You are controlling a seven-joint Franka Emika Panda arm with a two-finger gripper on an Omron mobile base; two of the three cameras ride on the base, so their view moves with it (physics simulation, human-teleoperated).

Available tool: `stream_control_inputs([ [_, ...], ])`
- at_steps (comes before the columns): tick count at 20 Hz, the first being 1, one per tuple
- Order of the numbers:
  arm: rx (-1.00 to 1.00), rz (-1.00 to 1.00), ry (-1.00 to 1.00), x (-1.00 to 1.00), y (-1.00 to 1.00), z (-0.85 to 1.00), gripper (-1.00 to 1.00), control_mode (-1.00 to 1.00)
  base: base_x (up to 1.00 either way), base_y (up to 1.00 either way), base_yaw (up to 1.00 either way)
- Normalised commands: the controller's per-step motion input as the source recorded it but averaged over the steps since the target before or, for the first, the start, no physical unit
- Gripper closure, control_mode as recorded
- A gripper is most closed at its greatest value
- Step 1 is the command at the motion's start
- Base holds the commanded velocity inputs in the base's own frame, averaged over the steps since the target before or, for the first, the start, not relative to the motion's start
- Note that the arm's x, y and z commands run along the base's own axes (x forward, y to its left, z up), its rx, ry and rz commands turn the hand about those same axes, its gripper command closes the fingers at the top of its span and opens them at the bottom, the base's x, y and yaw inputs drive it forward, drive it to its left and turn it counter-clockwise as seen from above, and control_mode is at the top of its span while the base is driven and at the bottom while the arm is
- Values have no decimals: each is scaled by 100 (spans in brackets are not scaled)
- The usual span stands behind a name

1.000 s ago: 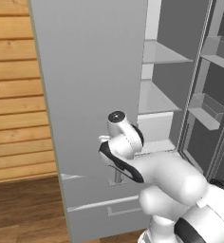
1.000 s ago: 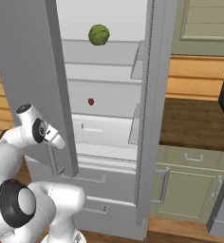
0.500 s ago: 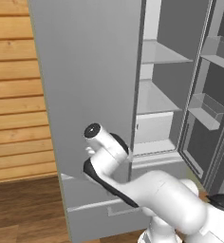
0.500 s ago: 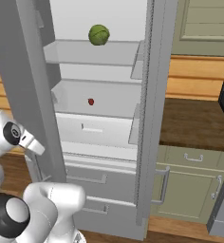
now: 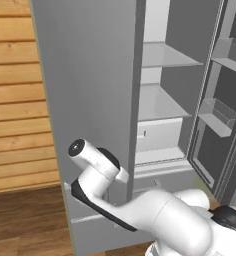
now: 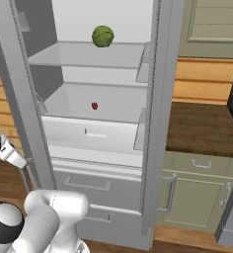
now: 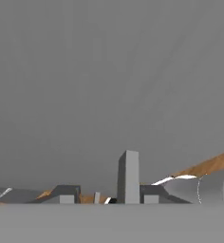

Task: Take the strawberry from the fridge and place it on top of the pancake, located on the dining counter.

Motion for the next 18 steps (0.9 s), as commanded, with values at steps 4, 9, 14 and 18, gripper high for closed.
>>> stream_control_inputs([
  [4,-2,-8,-16,-34,36,-1,100,-100,0,0,0],
  [9,-6,-4,-17,-18,42,0,100,-100,0,0,0],
  [14,-5,-5,-17,0,36,0,100,-100,0,0,0],
  [18,-1,-6,-7,0,36,0,-100,-100,0,0,0],
])
